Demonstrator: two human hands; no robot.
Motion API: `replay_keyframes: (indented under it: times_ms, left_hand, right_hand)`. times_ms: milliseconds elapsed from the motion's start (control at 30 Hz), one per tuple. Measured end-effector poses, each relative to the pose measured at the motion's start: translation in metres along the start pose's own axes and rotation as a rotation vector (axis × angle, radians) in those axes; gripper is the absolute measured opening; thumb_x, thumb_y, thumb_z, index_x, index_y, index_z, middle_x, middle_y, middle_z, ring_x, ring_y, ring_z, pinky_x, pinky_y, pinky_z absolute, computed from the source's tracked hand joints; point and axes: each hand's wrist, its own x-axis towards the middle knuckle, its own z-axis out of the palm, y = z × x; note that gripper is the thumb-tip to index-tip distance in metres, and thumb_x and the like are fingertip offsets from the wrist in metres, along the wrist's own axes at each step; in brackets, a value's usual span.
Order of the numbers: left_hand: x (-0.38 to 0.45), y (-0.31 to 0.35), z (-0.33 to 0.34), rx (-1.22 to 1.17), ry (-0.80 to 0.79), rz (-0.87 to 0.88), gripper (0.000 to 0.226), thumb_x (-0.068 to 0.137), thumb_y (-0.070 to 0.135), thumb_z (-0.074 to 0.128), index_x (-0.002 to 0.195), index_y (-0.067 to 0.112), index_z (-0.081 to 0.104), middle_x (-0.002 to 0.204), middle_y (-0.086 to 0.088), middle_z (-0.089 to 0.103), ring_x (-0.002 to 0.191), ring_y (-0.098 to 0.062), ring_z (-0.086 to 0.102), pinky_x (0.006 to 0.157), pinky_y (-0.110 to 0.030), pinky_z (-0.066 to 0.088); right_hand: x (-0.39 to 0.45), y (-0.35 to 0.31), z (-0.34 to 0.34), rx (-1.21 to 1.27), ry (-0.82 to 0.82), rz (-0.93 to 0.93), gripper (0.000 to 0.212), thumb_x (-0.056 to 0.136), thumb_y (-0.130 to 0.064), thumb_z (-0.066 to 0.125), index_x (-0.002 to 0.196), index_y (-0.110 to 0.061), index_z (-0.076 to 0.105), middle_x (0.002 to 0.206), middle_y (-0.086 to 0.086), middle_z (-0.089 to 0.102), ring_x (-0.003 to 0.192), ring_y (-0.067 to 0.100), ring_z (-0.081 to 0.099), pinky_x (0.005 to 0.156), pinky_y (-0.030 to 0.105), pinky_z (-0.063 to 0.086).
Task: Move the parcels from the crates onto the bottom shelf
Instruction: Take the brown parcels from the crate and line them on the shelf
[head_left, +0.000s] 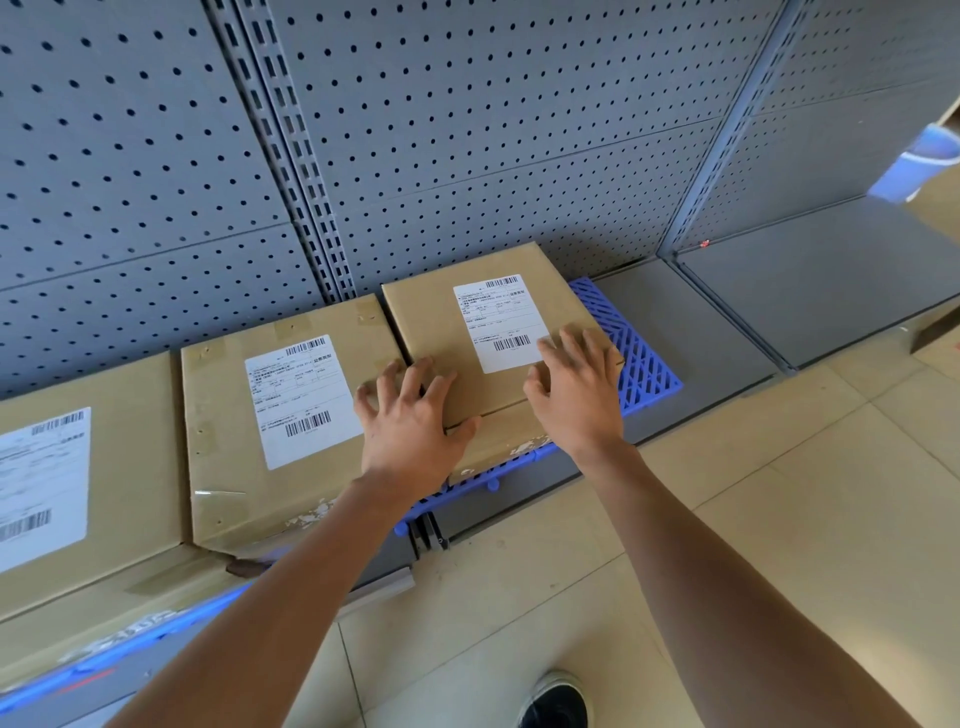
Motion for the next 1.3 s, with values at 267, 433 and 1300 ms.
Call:
replay_keyframes:
  times_ms: [267, 433, 1300]
  left_hand:
    - [-0.006, -0.005, -0.021, -0.052, -0.059, 0.029, 0.061, 0.096, 0.061, 0.048, 0.15, 0.033, 0.043, 0.158, -0.003, 0.034, 0.147, -0.028, 0.024, 0.119, -0.058, 0.019]
    - [-0.027, -0.013, -0.051, -0.067, -0.066, 0.048, 0.056, 0.099, 0.055, 0.047, 0.148, 0.029, 0.045, 0.153, 0.002, 0.042, 0.146, -0.022, 0.028, 0.119, -0.057, 0.022]
    - [-0.293, -0.244, -0.244, -0.079, 0.096, -0.224, 0.054, 0.097, 0.05, 0.053, 0.145, 0.026, 0.05, 0.146, 0.003, 0.054, 0.136, -0.023, 0.044, 0.107, -0.044, 0.038]
  right_hand:
    - [-0.007, -0.013, -0.013, 0.135, -0.038, -0.056, 0.031, 0.093, -0.024, 0.054, 0.117, -0.012, 0.069, 0.124, 0.003, 0.064, 0.122, 0.025, 0.054, 0.104, 0.049, 0.044]
    - [-0.026, -0.035, -0.033, 0.187, -0.017, -0.09, 0.033, 0.093, -0.022, 0.056, 0.122, -0.01, 0.067, 0.117, 0.004, 0.068, 0.115, 0.025, 0.058, 0.097, 0.047, 0.051]
    - [-0.23, -0.377, -0.138, 0.333, -0.152, -0.401, 0.043, 0.098, -0.019, 0.051, 0.141, -0.015, 0.054, 0.144, -0.001, 0.055, 0.132, 0.024, 0.048, 0.103, 0.035, 0.042]
